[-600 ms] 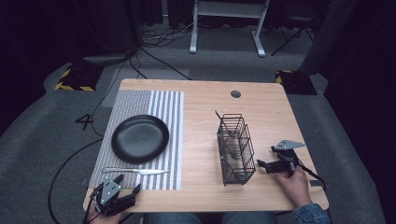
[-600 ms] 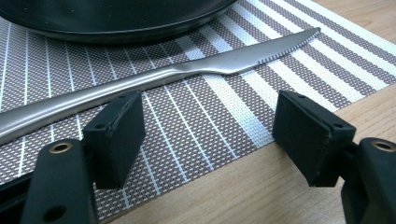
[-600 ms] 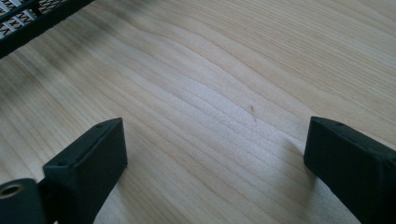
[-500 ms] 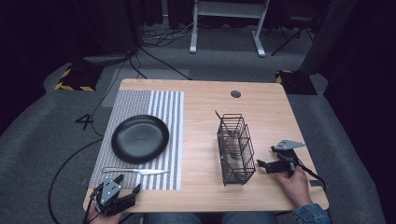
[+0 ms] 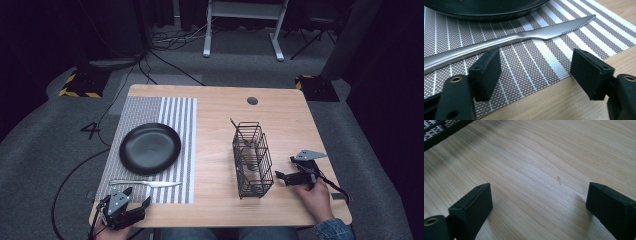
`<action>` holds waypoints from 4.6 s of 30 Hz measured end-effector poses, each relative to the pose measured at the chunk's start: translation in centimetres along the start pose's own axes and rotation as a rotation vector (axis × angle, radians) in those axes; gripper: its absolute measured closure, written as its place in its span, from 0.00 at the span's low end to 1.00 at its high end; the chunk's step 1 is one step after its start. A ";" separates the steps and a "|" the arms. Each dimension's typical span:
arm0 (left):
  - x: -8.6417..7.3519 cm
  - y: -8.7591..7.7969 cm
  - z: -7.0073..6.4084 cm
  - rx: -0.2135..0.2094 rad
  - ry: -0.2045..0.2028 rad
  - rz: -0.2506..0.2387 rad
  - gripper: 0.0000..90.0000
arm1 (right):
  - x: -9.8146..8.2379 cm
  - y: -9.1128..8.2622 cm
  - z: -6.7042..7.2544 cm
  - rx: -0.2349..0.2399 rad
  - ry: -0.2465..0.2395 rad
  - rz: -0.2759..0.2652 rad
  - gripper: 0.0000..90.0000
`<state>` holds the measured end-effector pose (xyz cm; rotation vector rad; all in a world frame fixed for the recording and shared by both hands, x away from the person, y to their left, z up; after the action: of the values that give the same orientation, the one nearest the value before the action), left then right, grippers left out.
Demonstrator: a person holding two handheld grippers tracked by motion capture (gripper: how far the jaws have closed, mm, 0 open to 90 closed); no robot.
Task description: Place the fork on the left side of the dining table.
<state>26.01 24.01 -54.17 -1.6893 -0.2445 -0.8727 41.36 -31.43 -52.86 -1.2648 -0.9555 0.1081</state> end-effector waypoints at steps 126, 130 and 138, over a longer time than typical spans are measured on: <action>29.4 8.1 -14.1 -0.436 0.048 -0.092 0.90 | -0.2 -0.2 0.1 0.020 -0.023 -0.013 0.14; 29.5 7.7 -14.0 -0.434 0.057 -0.105 0.93 | -0.2 -0.2 0.1 0.020 -0.023 -0.013 0.14; 30.1 6.2 -14.4 -0.407 0.099 -0.114 0.96 | -0.2 -0.2 0.1 0.021 -0.023 -0.013 0.14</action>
<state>44.72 0.62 -38.16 -2.0145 -0.0993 -1.1458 41.09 -31.57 -52.80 -1.2399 -0.9798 0.1220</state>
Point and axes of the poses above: each handheld gripper's, and its own axes: y roughly forward along the jaws, x roughly out of its top, z roughly to its left, the point moved 3 cm from there along y, roughly forward along the jaws, and after that the axes turned 13 degrees about z, right-handed, at the moved point
